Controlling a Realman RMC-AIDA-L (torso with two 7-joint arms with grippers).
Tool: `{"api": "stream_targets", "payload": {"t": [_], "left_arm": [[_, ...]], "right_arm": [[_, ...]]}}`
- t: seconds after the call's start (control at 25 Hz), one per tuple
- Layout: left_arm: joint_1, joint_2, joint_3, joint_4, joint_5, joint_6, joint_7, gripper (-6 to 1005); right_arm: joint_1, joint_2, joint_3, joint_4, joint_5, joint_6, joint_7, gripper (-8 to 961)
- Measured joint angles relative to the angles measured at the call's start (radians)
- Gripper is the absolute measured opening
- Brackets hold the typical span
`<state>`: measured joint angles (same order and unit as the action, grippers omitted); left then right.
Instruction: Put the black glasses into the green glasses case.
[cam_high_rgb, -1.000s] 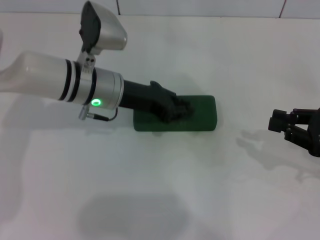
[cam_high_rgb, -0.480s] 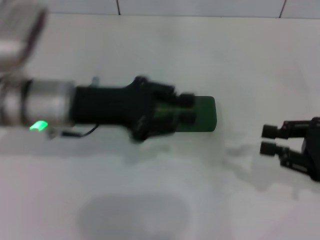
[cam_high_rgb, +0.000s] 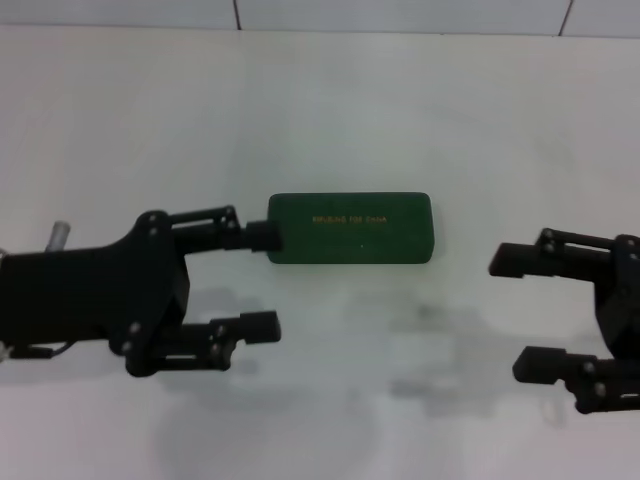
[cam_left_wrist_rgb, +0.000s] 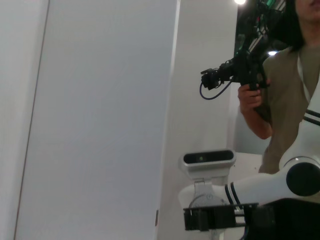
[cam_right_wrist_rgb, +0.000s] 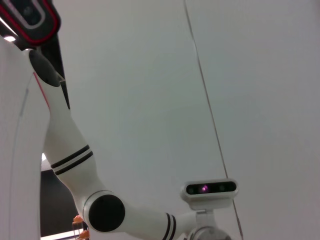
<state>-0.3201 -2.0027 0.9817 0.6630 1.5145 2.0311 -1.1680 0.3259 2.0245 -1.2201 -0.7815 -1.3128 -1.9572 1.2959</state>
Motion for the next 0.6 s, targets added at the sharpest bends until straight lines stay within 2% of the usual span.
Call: {"api": "stream_targets", "payload": {"t": [0.12,0.36,0.6], "left_arm": [[0.000,0.003,0.001,-0.020,0.028,0.000,0.012,673],[0.004,0.003,0.002,-0.040,0.045,0.000,0.033,714],[0.004,0.003,0.002,-0.046,0.056,0.000,0.051,725]], "right_arm": [[0.016,0.001,-0.014,0.012,-0.001,0.015,0.001,765],[0.028,-0.001,-0.097,0.012,-0.008,0.114,-0.005,828],[0.033,0.000,-0.113,0.019,-0.013,0.132,-0.009,880]]}}
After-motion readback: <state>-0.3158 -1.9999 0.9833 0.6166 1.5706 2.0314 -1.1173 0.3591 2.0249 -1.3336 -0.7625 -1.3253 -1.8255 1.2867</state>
